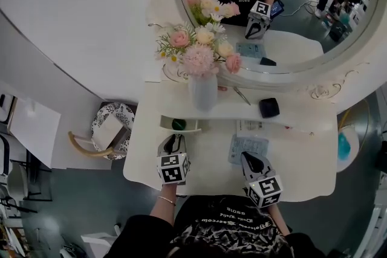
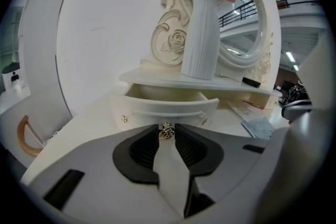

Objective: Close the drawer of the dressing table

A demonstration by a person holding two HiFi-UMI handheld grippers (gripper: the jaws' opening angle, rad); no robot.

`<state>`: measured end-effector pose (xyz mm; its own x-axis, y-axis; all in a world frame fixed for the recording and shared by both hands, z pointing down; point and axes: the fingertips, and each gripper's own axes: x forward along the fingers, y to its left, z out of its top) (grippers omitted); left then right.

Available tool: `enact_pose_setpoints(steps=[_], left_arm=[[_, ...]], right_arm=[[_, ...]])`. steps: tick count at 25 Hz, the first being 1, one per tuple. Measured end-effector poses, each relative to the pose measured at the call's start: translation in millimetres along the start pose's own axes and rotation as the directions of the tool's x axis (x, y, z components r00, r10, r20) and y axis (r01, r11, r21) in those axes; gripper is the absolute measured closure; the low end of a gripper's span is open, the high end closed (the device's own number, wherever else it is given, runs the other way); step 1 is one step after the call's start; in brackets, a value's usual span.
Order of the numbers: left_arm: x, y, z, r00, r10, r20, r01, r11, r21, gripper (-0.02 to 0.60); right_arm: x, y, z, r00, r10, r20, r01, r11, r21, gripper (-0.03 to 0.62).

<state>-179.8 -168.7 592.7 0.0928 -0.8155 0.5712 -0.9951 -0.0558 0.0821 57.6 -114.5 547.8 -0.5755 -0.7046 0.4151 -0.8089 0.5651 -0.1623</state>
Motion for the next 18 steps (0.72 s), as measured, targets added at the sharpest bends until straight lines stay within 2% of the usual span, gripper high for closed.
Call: enact_pose_setpoints(steps=[18], left_arm=[[8.1,0.1,4.8,1.0,-0.001,0.002,0.001,1.0,0.007,0.48]], right_arm=[[0.1,-2.6,-2.8,1.0,-0.011,-0.004,0.011,1.0,0.013,0.58]])
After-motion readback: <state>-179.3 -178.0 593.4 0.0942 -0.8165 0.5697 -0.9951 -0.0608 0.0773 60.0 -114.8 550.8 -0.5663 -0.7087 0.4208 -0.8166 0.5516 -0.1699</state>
